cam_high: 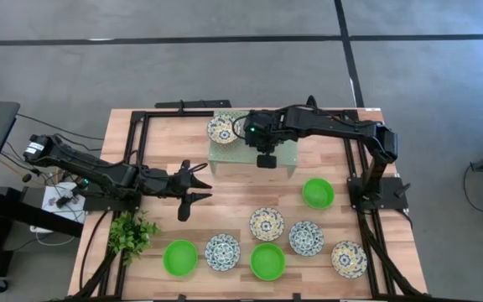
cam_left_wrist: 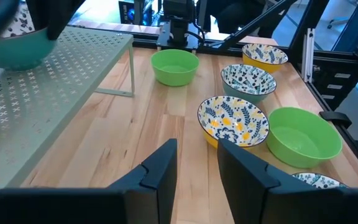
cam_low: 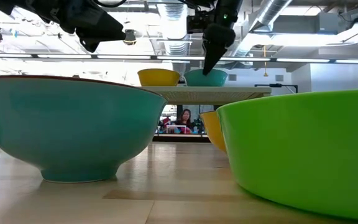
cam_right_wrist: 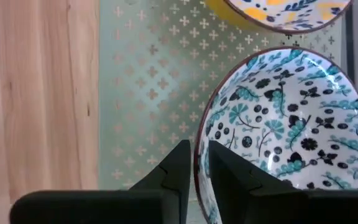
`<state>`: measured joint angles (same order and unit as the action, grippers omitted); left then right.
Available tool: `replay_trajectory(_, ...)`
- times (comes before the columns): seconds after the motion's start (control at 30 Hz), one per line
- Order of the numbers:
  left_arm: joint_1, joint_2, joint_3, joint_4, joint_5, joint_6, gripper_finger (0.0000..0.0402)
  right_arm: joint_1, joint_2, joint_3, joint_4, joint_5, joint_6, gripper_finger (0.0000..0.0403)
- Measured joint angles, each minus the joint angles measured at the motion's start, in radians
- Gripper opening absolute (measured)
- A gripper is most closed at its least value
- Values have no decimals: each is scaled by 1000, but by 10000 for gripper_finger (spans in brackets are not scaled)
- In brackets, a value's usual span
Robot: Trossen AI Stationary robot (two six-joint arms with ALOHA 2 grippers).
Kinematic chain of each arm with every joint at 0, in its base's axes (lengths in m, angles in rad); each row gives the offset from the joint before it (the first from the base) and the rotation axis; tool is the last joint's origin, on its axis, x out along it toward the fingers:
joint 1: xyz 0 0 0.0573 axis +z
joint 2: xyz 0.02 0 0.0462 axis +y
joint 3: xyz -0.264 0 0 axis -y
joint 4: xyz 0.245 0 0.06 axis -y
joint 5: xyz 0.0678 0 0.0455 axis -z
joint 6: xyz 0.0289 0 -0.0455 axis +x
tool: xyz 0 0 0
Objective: Pick & Place Mini bowls
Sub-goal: Put the top green bowl on the shelf
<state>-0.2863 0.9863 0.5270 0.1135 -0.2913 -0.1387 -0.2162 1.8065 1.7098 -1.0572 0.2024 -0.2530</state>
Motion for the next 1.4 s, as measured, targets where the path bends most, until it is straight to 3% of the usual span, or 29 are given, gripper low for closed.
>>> replay_trajectory(0.3,0,0,0,0,0,3,115,41,0,9,-65,16,20,53)
replay_trajectory(0.5,0,0,0,0,0,3,115,90,1,84,-91,113,12,53)
replay_trajectory(0.97,0,0,0,0,0,3,115,282,-10,382,-516,114,277,49)
replay_trajectory(1.13,0,0,0,0,0,3,115,396,-130,319,-510,111,389,51)
replay_trajectory(1.4,0,0,0,16,0,3,115,567,-460,-80,-416,136,751,51)
